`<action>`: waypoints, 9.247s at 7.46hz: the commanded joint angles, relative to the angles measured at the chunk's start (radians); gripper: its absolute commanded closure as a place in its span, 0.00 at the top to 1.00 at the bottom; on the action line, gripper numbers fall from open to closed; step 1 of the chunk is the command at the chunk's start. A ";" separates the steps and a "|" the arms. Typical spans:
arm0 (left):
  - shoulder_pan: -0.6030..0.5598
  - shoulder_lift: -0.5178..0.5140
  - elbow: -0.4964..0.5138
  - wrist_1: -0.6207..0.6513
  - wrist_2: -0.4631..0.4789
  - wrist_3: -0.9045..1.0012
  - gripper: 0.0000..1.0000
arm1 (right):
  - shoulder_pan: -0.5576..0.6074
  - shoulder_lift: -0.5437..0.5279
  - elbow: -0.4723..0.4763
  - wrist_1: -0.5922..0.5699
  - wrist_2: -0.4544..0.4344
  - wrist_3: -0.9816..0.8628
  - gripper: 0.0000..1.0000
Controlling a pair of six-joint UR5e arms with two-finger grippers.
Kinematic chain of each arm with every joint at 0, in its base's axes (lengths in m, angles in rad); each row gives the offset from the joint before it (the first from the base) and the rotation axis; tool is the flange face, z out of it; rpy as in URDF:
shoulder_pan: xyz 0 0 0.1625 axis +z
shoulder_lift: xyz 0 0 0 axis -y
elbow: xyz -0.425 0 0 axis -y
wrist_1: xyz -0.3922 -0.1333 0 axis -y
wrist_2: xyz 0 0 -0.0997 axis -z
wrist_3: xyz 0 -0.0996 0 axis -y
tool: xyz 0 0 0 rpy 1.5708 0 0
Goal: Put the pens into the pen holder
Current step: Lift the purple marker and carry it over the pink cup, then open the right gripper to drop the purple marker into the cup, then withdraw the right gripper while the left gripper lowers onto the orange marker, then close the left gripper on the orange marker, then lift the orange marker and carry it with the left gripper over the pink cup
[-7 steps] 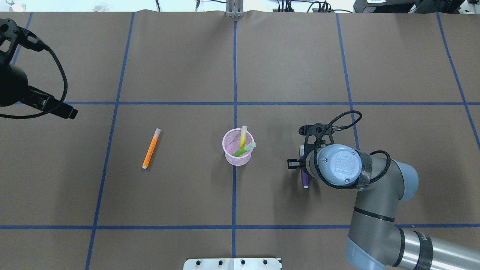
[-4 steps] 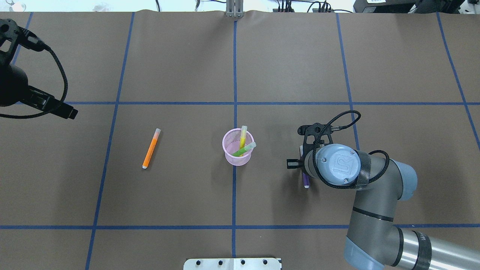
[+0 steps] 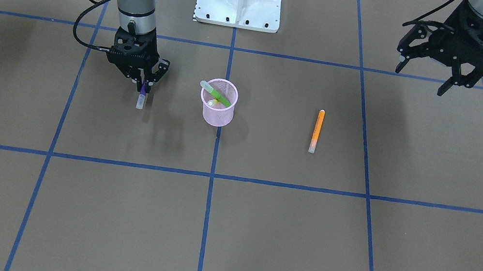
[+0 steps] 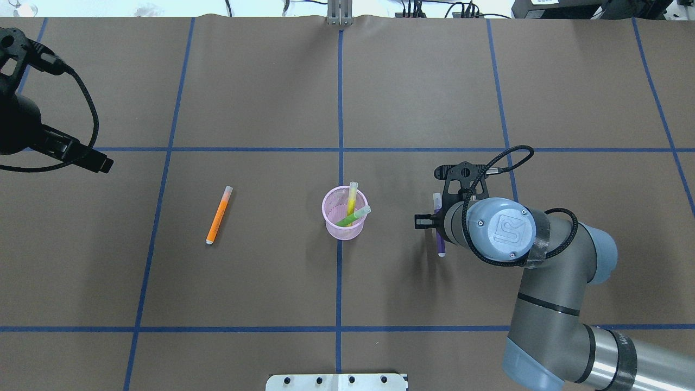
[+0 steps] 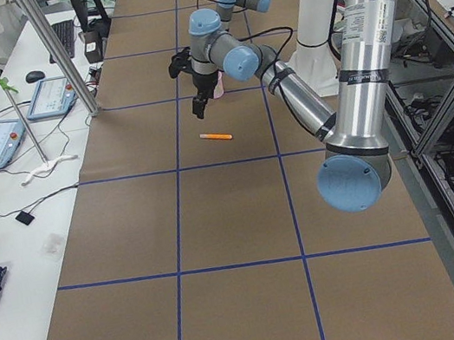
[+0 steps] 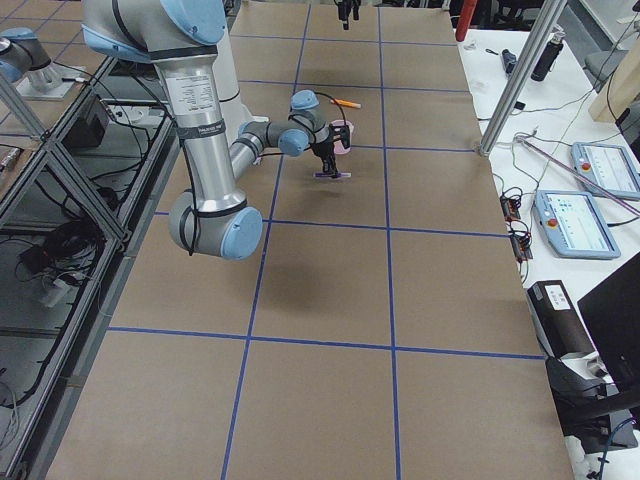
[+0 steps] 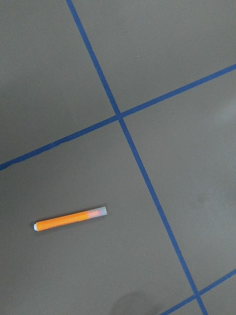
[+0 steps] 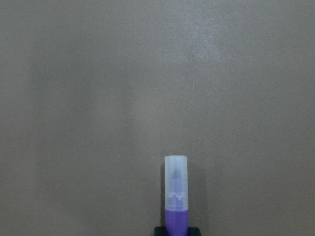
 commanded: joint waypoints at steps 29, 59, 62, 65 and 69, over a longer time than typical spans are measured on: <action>0.274 -0.197 0.443 -0.281 0.152 -0.441 0.97 | 0.539 0.147 -0.076 -0.131 0.582 -0.420 1.00; 0.346 -0.272 0.528 -0.525 0.302 -0.429 0.00 | 0.640 0.039 -0.083 -0.121 0.653 -0.647 1.00; 0.349 -0.257 0.555 -1.038 0.345 -0.438 0.00 | 0.640 0.042 -0.083 -0.121 0.653 -0.647 1.00; 0.430 -0.267 0.652 -1.548 0.527 -0.371 0.00 | 0.640 0.045 -0.083 -0.121 0.651 -0.647 1.00; 0.546 -0.329 0.776 -1.701 0.682 -0.055 0.00 | 0.640 0.047 -0.083 -0.121 0.651 -0.647 1.00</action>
